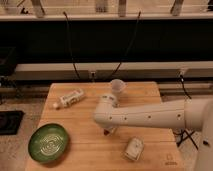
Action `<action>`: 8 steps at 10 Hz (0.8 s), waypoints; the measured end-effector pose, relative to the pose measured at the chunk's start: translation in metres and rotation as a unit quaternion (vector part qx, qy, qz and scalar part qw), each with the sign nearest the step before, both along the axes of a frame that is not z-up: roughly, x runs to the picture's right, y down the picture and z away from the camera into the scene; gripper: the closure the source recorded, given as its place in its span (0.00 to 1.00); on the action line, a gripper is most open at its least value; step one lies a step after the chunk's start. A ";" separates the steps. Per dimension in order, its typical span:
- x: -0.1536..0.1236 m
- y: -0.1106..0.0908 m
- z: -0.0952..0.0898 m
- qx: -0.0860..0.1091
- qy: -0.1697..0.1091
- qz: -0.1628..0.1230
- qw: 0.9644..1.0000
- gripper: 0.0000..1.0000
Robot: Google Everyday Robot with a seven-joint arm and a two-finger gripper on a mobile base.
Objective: Place the pepper on the white sponge
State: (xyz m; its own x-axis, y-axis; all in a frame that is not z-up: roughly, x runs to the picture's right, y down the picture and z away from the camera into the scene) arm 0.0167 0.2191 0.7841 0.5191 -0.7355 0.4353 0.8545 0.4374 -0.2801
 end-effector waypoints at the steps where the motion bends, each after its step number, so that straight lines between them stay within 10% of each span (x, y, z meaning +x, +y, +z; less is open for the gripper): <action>1: 0.002 -0.002 -0.001 0.001 -0.001 0.006 1.000 0.98; 8: 0.066 -0.006 -0.008 0.000 0.011 0.048 0.999 0.98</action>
State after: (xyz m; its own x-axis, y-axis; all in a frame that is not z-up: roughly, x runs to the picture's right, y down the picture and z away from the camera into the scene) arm 0.0830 0.2133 0.7764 0.5962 -0.6824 0.4229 0.8027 0.5164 -0.2984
